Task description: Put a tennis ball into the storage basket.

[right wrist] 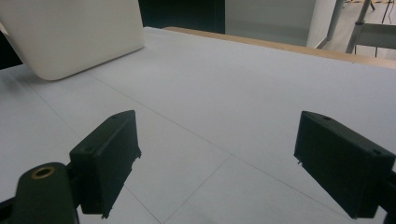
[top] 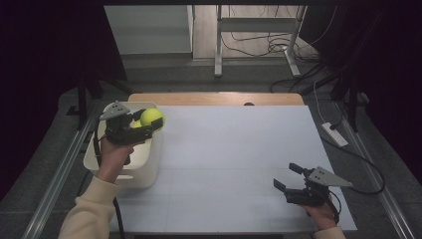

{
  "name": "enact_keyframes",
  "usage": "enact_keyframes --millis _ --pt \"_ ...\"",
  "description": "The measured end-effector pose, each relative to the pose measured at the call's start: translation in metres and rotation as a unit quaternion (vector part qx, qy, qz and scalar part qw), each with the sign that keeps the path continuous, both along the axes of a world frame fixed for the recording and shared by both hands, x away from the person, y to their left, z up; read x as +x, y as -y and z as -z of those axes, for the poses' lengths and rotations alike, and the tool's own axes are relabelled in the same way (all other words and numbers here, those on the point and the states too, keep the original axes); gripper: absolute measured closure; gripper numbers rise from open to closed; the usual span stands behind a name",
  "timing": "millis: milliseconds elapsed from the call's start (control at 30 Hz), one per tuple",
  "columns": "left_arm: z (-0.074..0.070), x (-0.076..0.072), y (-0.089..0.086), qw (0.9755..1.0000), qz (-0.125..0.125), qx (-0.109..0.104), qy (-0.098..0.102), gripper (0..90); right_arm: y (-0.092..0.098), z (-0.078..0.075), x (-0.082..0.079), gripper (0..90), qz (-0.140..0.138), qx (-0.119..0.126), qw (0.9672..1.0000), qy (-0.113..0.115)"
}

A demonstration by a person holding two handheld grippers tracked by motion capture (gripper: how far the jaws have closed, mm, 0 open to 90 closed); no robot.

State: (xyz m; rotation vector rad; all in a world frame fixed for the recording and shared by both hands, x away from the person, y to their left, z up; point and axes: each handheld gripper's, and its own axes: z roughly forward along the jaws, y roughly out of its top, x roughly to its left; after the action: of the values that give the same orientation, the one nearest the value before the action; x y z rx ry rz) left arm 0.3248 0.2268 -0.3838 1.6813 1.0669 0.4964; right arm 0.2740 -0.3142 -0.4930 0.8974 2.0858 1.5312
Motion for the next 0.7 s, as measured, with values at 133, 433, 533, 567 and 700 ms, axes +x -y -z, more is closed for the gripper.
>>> enact_keyframes --millis 133,433,533,567,700 --pt "0.002 0.002 -0.008 0.9999 -0.011 0.007 -0.004 27.2 0.000 0.000 0.000 13.9 0.000 -0.001 1.0000 0.001" --pt "0.005 0.003 -0.024 0.9992 -0.037 0.010 -0.010 27.2 0.000 0.000 0.000 13.9 0.001 -0.003 1.0000 0.000" --pt "0.005 0.002 -0.028 0.9990 -0.042 0.011 -0.010 27.2 0.000 0.000 0.000 13.9 0.000 -0.003 1.0000 0.001" --pt "0.006 0.002 -0.030 0.9989 -0.045 0.011 -0.011 27.1 0.000 0.000 0.000 13.9 0.000 -0.003 1.0000 0.001" --pt "0.006 0.003 -0.035 0.9982 -0.055 0.016 -0.014 27.1 0.000 0.000 0.000 13.9 0.000 -0.003 1.0000 0.001"
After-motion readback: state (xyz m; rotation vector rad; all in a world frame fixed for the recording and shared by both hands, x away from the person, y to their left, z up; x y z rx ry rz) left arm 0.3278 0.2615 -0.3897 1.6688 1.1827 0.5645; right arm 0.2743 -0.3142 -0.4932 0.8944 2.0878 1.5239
